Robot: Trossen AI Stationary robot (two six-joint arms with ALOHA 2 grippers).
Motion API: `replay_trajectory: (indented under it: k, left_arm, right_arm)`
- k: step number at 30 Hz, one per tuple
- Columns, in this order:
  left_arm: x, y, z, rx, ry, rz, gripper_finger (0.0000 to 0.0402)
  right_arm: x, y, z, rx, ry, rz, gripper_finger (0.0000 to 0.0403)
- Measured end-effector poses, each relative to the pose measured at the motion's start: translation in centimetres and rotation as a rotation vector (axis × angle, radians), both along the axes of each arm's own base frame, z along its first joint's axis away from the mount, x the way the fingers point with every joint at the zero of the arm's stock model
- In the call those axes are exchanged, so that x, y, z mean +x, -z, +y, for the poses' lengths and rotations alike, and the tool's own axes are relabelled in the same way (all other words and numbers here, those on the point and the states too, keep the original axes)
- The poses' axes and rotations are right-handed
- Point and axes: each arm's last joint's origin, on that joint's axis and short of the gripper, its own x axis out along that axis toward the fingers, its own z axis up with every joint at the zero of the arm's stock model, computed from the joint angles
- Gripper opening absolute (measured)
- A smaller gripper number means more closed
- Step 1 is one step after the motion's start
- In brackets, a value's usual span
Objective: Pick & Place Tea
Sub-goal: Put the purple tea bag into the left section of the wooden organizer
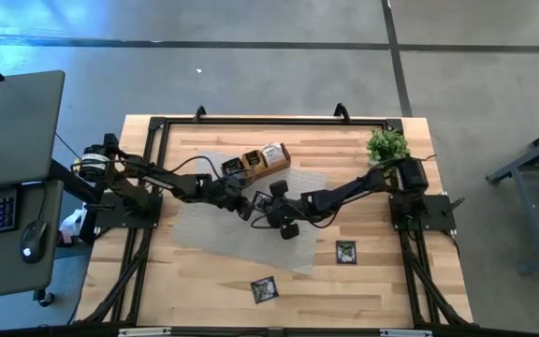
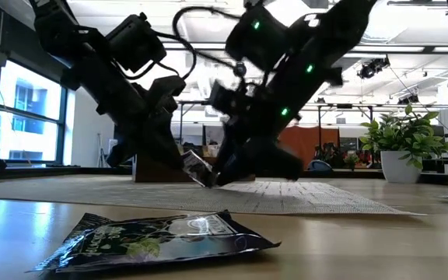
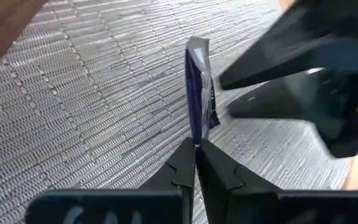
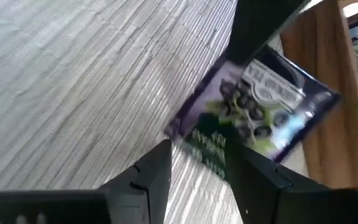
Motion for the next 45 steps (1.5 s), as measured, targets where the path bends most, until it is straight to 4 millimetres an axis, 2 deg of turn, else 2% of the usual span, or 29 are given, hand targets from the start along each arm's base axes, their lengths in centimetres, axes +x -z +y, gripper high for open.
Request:
replay_trajectory:
  k: [6, 9, 12, 15, 18, 21, 24, 27, 31, 35, 41, 45]
  left_arm:
    - [-0.4, -2.1, -0.5, 0.027, 0.065, -0.078, 0.0004]
    - [-0.8, -4.0, -0.9, 0.085, 0.122, -0.155, 0.0002]
    - [-1.7, -6.1, -1.5, 0.177, 0.173, -0.225, 0.0001]
    - [-2.8, -8.3, -2.1, 0.297, 0.209, -0.303, 0.0001]
    - [-4.4, -10.3, -2.6, 0.419, 0.196, -0.339, 0.0001]
    - [-5.7, -11.2, -2.8, 0.553, 0.157, -0.312, 0.0]
    - [-6.0, -11.6, -3.0, 0.653, 0.129, -0.303, 0.0]
    - [-5.9, -11.9, -2.9, 0.67, 0.123, -0.334, 0.0]
    - [-5.2, -11.9, -3.0, 0.7, 0.127, -0.361, 0.0]
    - [-5.1, -12.1, -3.1, 0.703, 0.13, -0.382, 0.0]
    - [-5.2, -11.9, -3.0, 0.707, 0.128, -0.365, 0.0]
    - [-5.2, -11.9, -3.0, 0.716, 0.112, -0.352, 0.0]
  right_arm:
    - [-1.4, -4.6, 1.2, 0.036, 0.074, -0.071, 0.0138]
    - [-2.4, -6.8, 1.1, 0.092, 0.121, -0.152, 0.0138]
    - [-3.7, -8.2, 0.7, 0.167, 0.16, -0.238, 0.0138]
    - [-5.3, -8.2, -0.2, 0.239, 0.205, -0.324, 0.0138]
    - [-6.8, -7.9, -1.5, 0.349, 0.207, -0.51, 0.0138]
    - [-8.1, -8.1, -2.8, 0.536, 0.125, -0.783, 0.0138]
    - [-8.9, -8.6, -4.0, 0.716, 0.028, -1.003, 0.0138]
    - [-8.4, -8.8, -4.7, 0.749, 0.027, -1.06, 0.0138]
    - [-5.9, -8.4, -4.9, 0.709, 0.049, -0.967, 0.0138]
    - [-4.1, -9.2, -5.0, 0.694, 0.031, -0.963, 0.0138]
    - [-3.5, -10.3, -5.0, 0.701, -0.049, -0.963, 0.0132]
    - [-3.5, -9.9, -5.0, 0.702, -0.034, -0.923, 0.0096]
